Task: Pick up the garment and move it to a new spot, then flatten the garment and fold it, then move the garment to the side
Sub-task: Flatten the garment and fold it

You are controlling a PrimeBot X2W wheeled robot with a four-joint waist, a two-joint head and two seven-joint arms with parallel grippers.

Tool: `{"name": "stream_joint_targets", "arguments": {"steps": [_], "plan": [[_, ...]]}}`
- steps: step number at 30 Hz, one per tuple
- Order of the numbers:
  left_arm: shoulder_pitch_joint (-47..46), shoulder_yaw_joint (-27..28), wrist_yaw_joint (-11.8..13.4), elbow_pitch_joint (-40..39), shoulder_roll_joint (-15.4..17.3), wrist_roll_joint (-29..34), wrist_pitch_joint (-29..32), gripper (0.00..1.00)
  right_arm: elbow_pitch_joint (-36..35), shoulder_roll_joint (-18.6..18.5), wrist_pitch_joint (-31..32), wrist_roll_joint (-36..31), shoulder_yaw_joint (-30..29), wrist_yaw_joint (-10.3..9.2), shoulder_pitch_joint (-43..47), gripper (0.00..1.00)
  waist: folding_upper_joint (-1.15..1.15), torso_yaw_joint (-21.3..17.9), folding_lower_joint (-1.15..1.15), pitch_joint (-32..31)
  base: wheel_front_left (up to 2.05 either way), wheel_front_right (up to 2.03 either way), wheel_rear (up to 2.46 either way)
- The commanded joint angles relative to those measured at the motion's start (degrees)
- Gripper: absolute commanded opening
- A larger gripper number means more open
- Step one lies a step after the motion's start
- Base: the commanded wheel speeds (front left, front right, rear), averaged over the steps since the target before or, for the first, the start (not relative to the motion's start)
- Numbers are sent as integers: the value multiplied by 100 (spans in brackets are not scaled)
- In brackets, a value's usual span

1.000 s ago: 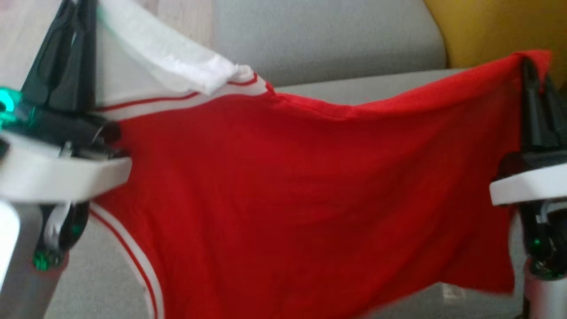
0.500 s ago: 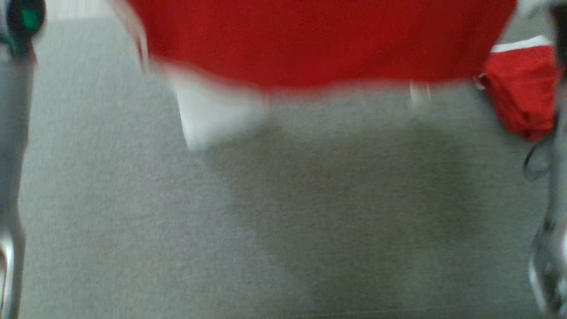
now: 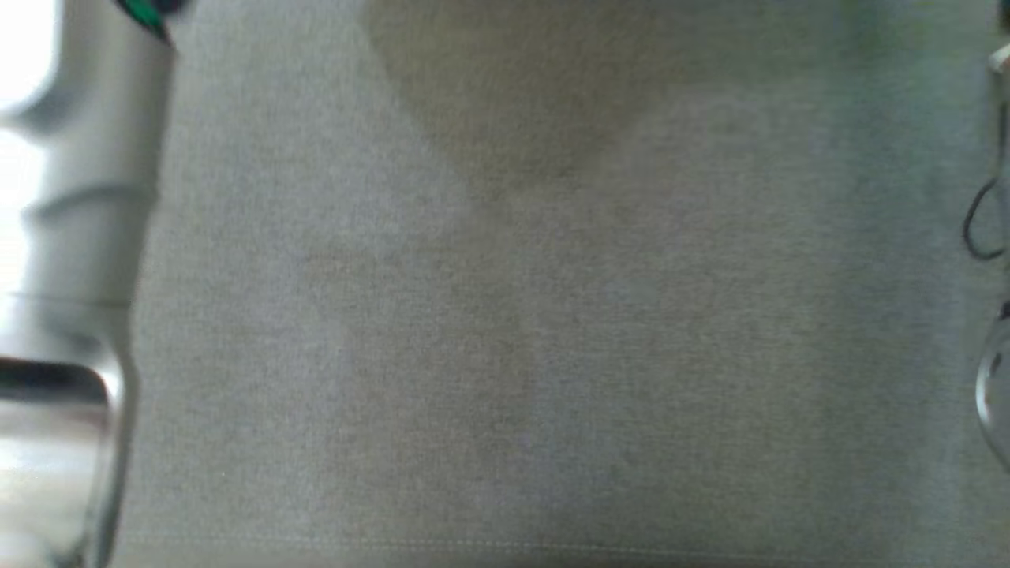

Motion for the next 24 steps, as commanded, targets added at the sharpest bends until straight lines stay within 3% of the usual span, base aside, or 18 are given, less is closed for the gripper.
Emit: {"name": "stream_joint_targets", "arguments": {"steps": [1, 8, 12, 18, 24], "plan": [[144, 92, -39, -20, 128, -79, -99, 0, 129, 178, -207, -105, -68, 37, 11, 0, 0, 162, -2, 387, 0, 0, 0], [898, 65, -176, 99, 9, -113, -250, 0, 823, 370, -769, -159, -146, 37, 325, 0, 0, 130, -2, 541, 0, 0, 0], [1435, 255, -240, -262, 43, -143, -270, 0, 941, 470, -961, 12, -123, 37, 525, 0, 0, 39, -2, 483, 0, 0, 0], [2647, 647, -264, -1253, 125, -97, -273, 0, 729, 577, -1033, 490, 33, 37, 1014, 0, 0, -66, -2, 195, 0, 0, 0], [4226, 926, -165, -2163, 184, -72, -273, 0, 108, 657, -1037, 1113, 297, 37, 2092, 0, 0, -127, -2, -479, 0, 0, 0]]}}
